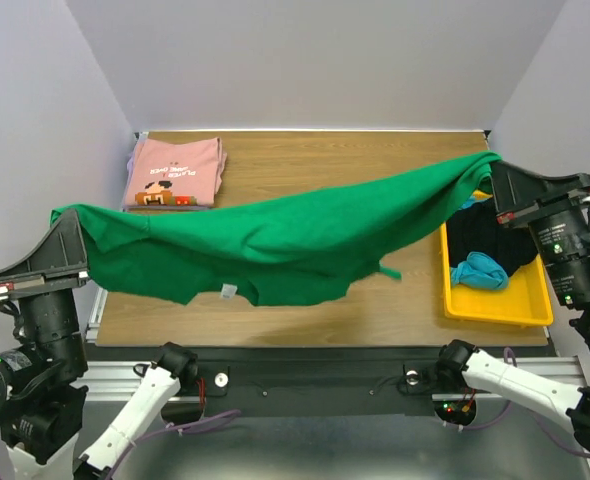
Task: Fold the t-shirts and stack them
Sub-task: Flatten the tshirt out
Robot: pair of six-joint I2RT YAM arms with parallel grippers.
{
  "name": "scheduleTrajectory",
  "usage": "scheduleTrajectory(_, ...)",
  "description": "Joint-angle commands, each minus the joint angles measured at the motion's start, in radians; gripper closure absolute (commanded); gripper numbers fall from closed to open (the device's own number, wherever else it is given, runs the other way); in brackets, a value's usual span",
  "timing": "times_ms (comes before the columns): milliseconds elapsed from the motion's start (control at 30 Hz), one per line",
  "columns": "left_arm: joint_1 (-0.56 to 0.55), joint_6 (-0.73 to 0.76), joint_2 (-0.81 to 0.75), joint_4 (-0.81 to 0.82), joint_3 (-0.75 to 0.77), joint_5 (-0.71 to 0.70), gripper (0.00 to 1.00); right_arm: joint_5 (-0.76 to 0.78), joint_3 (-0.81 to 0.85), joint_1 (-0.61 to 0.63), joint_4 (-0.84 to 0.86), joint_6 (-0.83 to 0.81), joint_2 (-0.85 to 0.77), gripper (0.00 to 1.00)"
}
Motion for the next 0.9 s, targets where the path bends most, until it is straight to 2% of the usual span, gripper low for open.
scheduleTrajectory(0, 0.001, 0.009, 0.048, -0.036, 0.007, 0.007, 1.0, 0.039, 0.035, 0.0, 0.008, -0.035, 0.05, 1.0)
scheduleTrajectory(100, 0.001, -0.004, 0.109, -0.036, -0.028, -0.04, 1.0, 0.275, 0.009, 0.0, 0.005, -0.032, 0.118, 0.99)
scheduleTrajectory(133, 0.001, -0.024, 0.132, -0.042, -0.063, -0.063, 1.0, 0.435, -0.021, 0.0, 0.005, -0.032, 0.144, 1.0)
scheduleTrajectory(167, 0.001, -0.035, 0.161, -0.05, -0.083, -0.091, 1.0, 0.523, -0.045, 0.0, 0.005, -0.024, 0.174, 1.0)
scheduleTrajectory(267, 0.002, -0.102, 0.298, -0.097, -0.184, -0.215, 1.0, 0.711, -0.138, -0.002, 0.005, 0.009, 0.305, 1.0)
scheduleTrajectory(333, 0.007, -0.126, 0.415, -0.101, -0.269, -0.217, 1.0, 0.647, -0.184, -0.061, 0.005, 0.038, 0.381, 1.0)
scheduleTrajectory(367, 0.011, -0.138, 0.457, -0.093, -0.295, -0.206, 1.0, 0.457, -0.206, -0.112, 0.005, 0.087, 0.458, 0.99)
scheduleTrajectory(400, 0.017, -0.141, 0.537, -0.082, -0.319, -0.17, 1.0, 0.344, -0.245, -0.237, 0.005, 0.117, 0.498, 1.0)
scheduleTrajectory(467, 0.044, -0.139, 0.618, -0.042, -0.382, -0.117, 1.0, 0.177, -0.269, -0.327, 0.011, 0.176, 0.641, 1.0)
scheduleTrajectory(533, 0.063, -0.136, 0.723, -0.018, -0.416, -0.077, 1.0, 0.164, -0.267, -0.365, 0.024, 0.167, 0.792, 0.98)
scheduleTrajectory(567, 0.068, -0.136, 0.752, -0.013, -0.421, -0.077, 1.0, 0.139, -0.253, -0.375, 0.024, 0.157, 0.793, 0.93)
scheduleTrajectory(600, 0.074, -0.142, 0.801, -0.013, -0.422, -0.077, 1.0, 0.113, -0.218, -0.394, 0.024, 0.146, 0.882, 0.69)
scheduleTrajectory(633, 0.082, -0.143, 0.818, -0.019, -0.421, -0.071, 1.0, 0.069, -0.204, -0.396, 0.021, 0.129, 0.911, 0.51)
scheduleTrajectory(667, 0.083, -0.146, 0.83, -0.019, -0.419, -0.068, 1.0, 0.043, -0.194, -0.398, 0.019, 0.123, 0.929, 0.37)
scheduleTrajectory(700, 0.085, -0.146, 0.839, -0.018, -0.422, -0.068, 1.0, 0.018, -0.192, -0.398, 0.019, 0.124, 0.934, 0.13)
scheduleTrajectory(733, 0.085, -0.143, 0.838, -0.01, -0.429, -0.067, 1.0, -0.009, -0.203, -0.398, 0.02, 0.129, 0.922, 0.04)
scheduleTrajectory(767, 0.085, -0.141, 0.833, -0.007, -0.433, -0.064, 1.0, -0.072, -0.215, -0.396, 0.019, 0.131, 0.9, 0.0)
scheduleTrajectory(833, 0.085, -0.143, 0.814, 0.007, -0.455, -0.065, 1.0, -0.152, -0.258, -0.395, 0.019, 0.118, 0.809, 0.0)
scheduleTrajectory(867, 0.085, -0.143, 0.804, 0.008, -0.461, -0.064, 1.0, -0.257, -0.325, -0.395, 0.019, 0.117, 0.772, 0.0)
